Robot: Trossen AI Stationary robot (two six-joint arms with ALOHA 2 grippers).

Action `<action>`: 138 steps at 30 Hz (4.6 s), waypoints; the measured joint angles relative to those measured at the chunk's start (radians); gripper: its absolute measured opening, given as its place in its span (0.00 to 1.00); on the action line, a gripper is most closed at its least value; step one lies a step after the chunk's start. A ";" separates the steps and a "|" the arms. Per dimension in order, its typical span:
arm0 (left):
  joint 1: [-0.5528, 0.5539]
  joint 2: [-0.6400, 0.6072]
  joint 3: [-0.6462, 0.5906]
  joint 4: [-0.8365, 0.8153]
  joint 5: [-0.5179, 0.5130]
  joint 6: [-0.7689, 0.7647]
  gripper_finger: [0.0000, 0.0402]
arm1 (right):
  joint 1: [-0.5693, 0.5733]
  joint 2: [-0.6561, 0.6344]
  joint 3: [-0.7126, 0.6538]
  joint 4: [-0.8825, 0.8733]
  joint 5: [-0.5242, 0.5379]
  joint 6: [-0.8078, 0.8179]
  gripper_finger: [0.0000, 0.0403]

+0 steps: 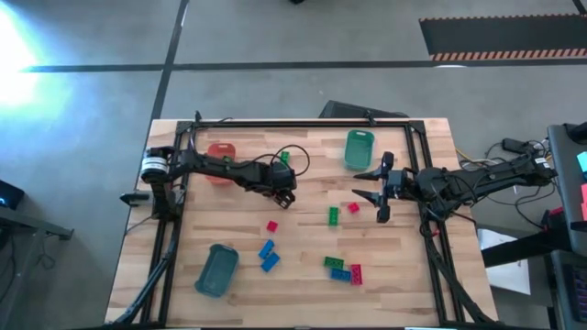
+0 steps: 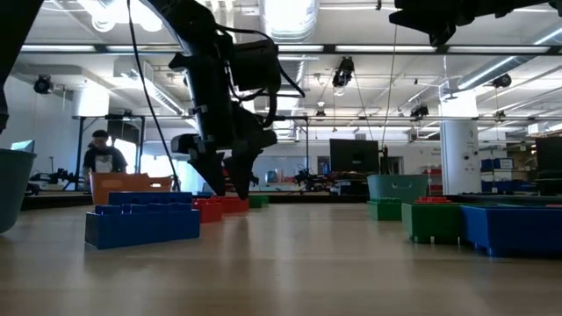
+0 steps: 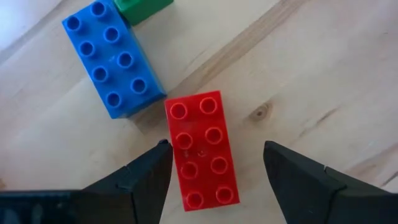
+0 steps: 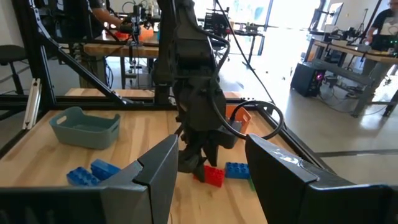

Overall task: Sort & place blocks by color
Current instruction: Put the red game piece into the blue bin, then put the blue game piece into the green bin

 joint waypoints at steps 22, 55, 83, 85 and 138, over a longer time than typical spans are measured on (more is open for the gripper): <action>0.004 0.045 -0.021 0.053 -0.057 0.015 0.57 | 0.000 0.000 -0.002 0.000 0.000 0.012 0.44; -0.248 -0.215 0.159 -0.315 0.096 0.184 0.31 | 0.000 0.000 -0.002 0.010 0.001 -0.023 0.44; -0.848 -0.335 -0.095 -0.380 0.260 0.160 0.35 | 0.000 -0.001 -0.002 0.016 0.001 -0.026 0.44; -0.847 -0.335 -0.102 -0.380 0.260 0.115 0.38 | 0.000 -0.001 -0.002 0.016 0.001 -0.026 0.44; 0.023 -0.058 0.045 -0.074 -0.246 -0.039 0.54 | 0.000 0.012 -0.001 -0.009 0.009 0.039 0.44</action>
